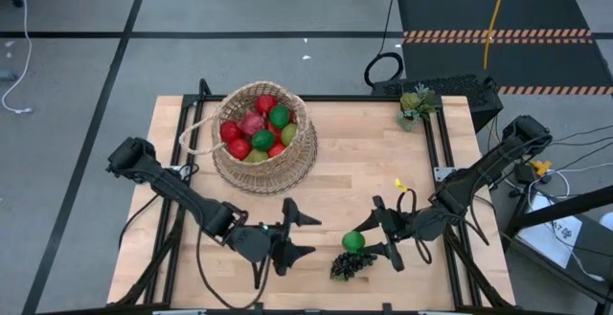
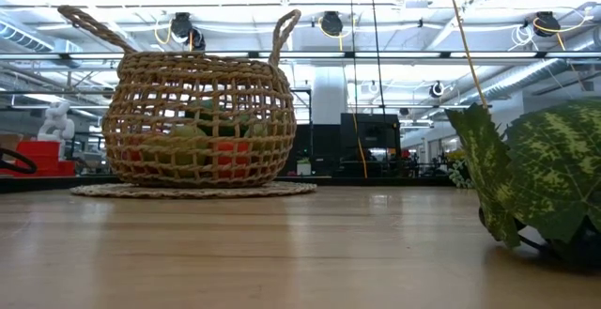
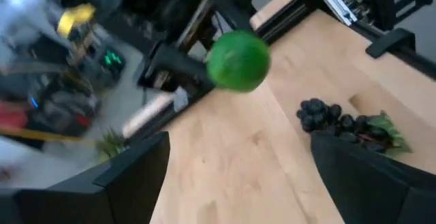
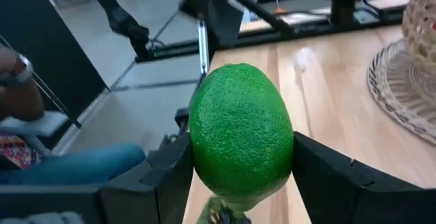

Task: Build produce basket
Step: Put the lime into the basket

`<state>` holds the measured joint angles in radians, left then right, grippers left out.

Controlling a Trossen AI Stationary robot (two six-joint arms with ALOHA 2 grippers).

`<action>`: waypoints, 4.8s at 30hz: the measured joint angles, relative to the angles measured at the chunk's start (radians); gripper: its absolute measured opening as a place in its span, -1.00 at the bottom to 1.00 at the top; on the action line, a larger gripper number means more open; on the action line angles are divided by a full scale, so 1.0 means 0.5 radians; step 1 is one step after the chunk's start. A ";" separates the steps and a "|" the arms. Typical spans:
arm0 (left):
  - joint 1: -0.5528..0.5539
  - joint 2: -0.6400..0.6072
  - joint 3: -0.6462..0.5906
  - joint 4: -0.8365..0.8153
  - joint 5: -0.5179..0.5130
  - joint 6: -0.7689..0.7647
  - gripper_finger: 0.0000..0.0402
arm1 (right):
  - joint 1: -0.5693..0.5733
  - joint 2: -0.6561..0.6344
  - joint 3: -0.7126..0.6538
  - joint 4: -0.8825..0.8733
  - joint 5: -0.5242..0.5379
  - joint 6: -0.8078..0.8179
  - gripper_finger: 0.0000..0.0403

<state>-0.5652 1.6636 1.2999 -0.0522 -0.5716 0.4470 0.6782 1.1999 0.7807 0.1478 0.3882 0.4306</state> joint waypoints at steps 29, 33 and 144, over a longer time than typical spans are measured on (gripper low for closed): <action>0.174 0.366 0.000 0.576 0.517 0.721 0.76 | -0.274 0.285 -0.180 0.523 -0.497 0.058 0.09; 0.172 0.366 0.000 0.503 0.524 0.712 0.76 | -0.294 0.323 -0.180 0.623 -0.579 0.083 0.09; -0.182 -0.124 0.000 0.642 -0.503 -0.139 0.15 | -0.017 -0.088 -0.180 0.217 -0.244 -0.070 0.68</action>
<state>-0.6561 1.6016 1.2999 0.2687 -0.8230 0.3777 0.6697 1.1561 0.6907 0.2565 0.2661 0.3954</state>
